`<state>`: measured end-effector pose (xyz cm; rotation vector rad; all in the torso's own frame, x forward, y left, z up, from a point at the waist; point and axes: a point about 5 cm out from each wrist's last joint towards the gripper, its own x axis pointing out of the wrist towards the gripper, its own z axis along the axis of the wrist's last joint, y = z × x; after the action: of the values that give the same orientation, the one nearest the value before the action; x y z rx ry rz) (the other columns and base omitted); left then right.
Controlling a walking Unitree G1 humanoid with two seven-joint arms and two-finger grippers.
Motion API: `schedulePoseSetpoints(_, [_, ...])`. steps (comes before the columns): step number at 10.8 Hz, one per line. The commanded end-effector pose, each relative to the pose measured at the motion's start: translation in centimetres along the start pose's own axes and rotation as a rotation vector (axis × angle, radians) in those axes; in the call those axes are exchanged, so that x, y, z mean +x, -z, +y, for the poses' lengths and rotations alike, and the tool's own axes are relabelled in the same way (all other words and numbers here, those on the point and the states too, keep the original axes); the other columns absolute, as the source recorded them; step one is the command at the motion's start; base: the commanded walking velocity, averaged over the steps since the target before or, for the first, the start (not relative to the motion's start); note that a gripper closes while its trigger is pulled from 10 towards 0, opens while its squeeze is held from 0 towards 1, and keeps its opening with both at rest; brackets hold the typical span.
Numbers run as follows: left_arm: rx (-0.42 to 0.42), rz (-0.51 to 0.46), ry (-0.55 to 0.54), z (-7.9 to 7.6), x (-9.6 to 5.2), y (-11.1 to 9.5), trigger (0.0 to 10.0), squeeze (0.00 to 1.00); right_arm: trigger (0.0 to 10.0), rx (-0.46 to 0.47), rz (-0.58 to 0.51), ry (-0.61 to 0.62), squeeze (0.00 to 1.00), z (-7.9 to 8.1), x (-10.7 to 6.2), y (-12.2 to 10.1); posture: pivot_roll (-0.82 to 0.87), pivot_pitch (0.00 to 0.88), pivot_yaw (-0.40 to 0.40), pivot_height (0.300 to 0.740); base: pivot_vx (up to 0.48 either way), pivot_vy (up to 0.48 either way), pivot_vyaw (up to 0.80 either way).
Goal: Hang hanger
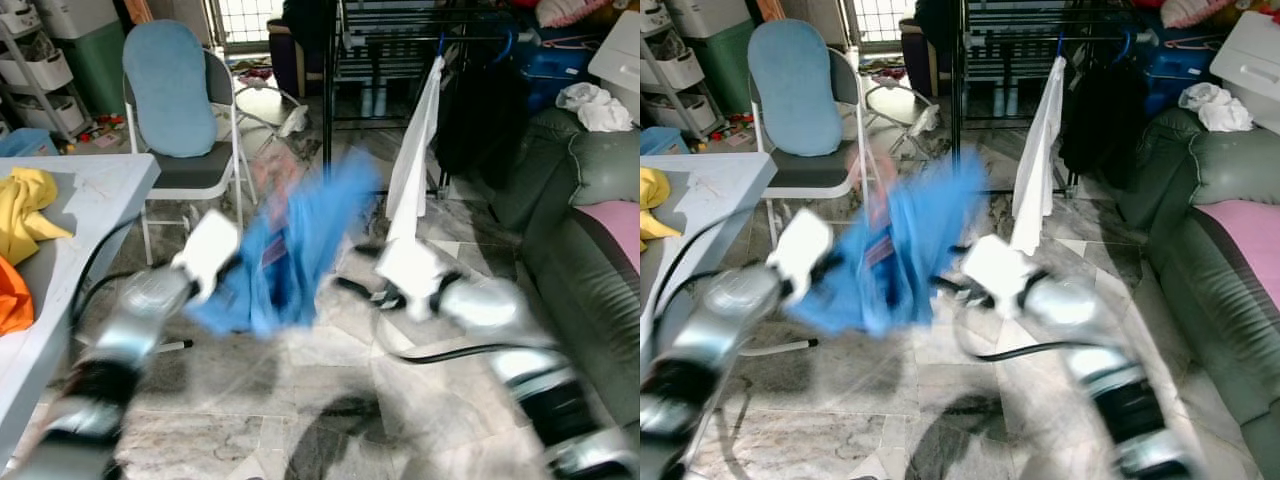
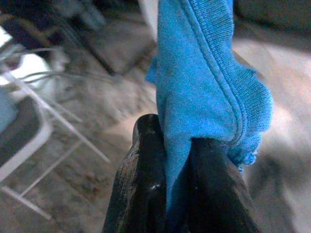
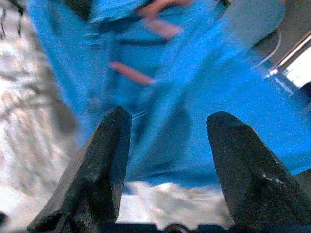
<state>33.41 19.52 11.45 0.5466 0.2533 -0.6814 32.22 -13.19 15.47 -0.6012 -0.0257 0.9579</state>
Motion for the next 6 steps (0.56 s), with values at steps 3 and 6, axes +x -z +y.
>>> schedulePoseSetpoints(3, [0.187, 0.019, 0.141, 0.1, -1.3, 0.3, 0.0, 0.0, 10.0, -0.11, -0.001, -0.035, 1.0, -3.0, -1.5, -1.2, -0.02, 0.005, 0.021, 0.74, 0.0, 0.0, 0.0])
schedulePoseSetpoints(6, [0.282, -0.082, 0.216, -0.6, -1.5, -1.1, 0.0, 0.0, 10.0, -0.048, 0.033, -0.125, 1.0, -4.2, -3.3, -0.4, -0.02, 0.006, 0.018, 0.74, 0.0, 0.0, 0.0])
